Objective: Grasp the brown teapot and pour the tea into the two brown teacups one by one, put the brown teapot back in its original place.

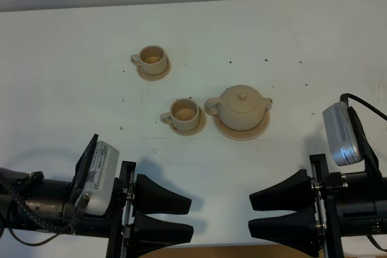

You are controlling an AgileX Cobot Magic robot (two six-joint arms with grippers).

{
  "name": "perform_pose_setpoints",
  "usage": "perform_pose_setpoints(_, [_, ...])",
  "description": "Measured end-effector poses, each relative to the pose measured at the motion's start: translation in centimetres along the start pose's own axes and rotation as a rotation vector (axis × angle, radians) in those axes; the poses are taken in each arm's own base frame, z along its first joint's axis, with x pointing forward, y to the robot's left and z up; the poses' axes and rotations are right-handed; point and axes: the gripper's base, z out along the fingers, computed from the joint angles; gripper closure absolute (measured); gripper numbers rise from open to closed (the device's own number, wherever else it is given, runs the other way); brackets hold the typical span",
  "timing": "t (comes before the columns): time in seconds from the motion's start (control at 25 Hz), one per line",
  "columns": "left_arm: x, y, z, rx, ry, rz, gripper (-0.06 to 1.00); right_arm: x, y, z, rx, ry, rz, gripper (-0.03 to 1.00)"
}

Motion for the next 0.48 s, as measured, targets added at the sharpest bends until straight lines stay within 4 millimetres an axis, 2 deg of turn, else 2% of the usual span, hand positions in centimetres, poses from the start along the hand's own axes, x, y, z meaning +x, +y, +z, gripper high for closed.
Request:
perform_pose_setpoints(0.32, [-0.4, 0.2, 0.0, -0.017, -0.041, -0.029, 0.52, -0.4, -0.2, 0.0, 0.018, -0.038, 0.026, 0.57])
perform_pose_setpoints(0.48, [-0.9, 0.5, 0.0, -0.037, -0.078, -0.07, 0.52, -1.4, -0.5, 0.0, 0.022, -0.061, 0.017, 0.57])
